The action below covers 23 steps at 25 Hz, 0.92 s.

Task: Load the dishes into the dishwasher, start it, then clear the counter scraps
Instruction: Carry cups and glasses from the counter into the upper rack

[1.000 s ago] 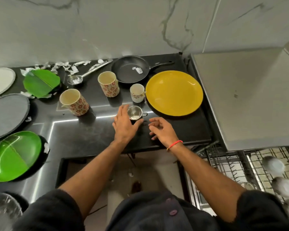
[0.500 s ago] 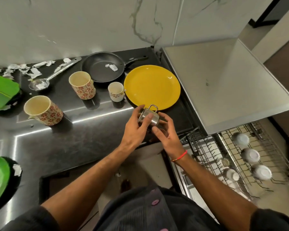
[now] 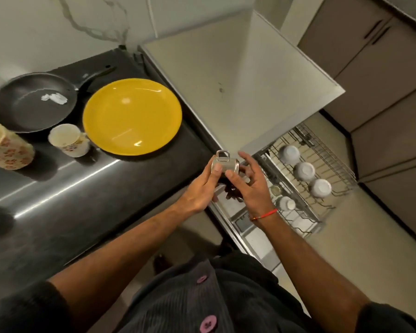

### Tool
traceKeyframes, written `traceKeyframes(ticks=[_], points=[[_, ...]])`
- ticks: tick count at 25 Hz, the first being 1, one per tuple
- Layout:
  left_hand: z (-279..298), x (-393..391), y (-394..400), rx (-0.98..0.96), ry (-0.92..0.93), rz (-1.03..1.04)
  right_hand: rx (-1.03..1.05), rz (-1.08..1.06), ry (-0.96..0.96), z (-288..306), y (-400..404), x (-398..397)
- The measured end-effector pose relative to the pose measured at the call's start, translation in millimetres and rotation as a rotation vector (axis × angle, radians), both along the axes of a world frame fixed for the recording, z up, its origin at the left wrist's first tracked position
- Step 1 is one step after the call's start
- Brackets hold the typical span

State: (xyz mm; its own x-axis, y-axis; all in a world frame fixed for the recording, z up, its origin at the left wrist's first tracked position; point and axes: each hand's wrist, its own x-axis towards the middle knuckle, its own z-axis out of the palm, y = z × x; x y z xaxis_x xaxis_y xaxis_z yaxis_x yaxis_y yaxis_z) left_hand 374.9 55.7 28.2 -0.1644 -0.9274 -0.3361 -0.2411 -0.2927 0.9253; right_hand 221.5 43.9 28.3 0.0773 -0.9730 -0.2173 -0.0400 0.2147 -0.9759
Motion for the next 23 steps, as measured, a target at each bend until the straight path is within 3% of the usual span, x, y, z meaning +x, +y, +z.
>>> traceKeyframes(ticks=[5,9,16,20,23], points=[[-23,-69,-39,0.055,-0.114,-0.164,0.070,-0.222,-0.031,-36,-39,-105],[-53,-117,-72,0.154,-0.244,-0.164,0.162,-0.277,0.146,-108,-96,-181],[-87,-174,-101,0.246,-0.313,-0.066,0.254,0.099,0.741,-226,-162,-216],[-105,-180,-88,0.292,-0.334,-0.023,0.300,0.229,0.865,-269,-173,-224],[-112,-177,-78,0.296,-0.346,-0.018,0.237,0.295,1.060,-293,-172,-223]])
